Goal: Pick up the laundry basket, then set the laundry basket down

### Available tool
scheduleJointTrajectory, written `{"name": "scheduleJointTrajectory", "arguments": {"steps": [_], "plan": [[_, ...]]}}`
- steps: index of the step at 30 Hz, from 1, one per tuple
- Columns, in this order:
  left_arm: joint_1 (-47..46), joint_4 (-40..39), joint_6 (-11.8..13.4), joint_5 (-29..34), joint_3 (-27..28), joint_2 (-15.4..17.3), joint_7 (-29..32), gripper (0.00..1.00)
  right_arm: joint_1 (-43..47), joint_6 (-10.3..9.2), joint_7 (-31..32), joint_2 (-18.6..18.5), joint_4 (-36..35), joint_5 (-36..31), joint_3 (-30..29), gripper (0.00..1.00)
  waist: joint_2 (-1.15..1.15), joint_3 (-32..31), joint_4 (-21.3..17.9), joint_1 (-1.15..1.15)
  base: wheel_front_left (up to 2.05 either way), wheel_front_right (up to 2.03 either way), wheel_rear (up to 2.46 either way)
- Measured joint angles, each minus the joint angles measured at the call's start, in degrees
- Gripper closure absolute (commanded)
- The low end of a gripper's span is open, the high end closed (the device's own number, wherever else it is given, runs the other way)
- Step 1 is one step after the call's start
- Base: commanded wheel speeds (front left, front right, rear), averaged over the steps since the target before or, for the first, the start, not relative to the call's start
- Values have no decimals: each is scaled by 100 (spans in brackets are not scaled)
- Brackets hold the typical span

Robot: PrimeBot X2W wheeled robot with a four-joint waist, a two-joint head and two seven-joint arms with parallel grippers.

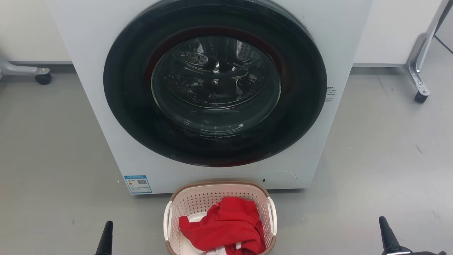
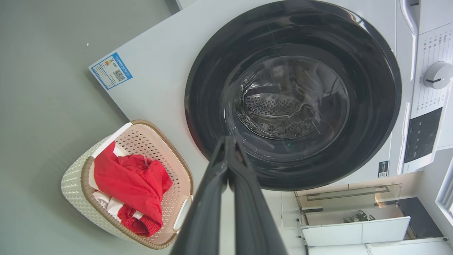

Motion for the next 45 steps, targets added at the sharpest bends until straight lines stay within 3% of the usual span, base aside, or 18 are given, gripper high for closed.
{"name": "scheduleJointTrajectory", "arguments": {"steps": [23,45], "plan": [[-234,101,-332,-1774,309,-55,447,100,-191,316,449,10,104,1746,-575,100,0,-1,-21,0,0,0,0],[-235,109,-333,-1826,314,-57,447,100,-212,330,452,11,108,1746,-577,100,0,-1,-21,0,0,0,0]]}}
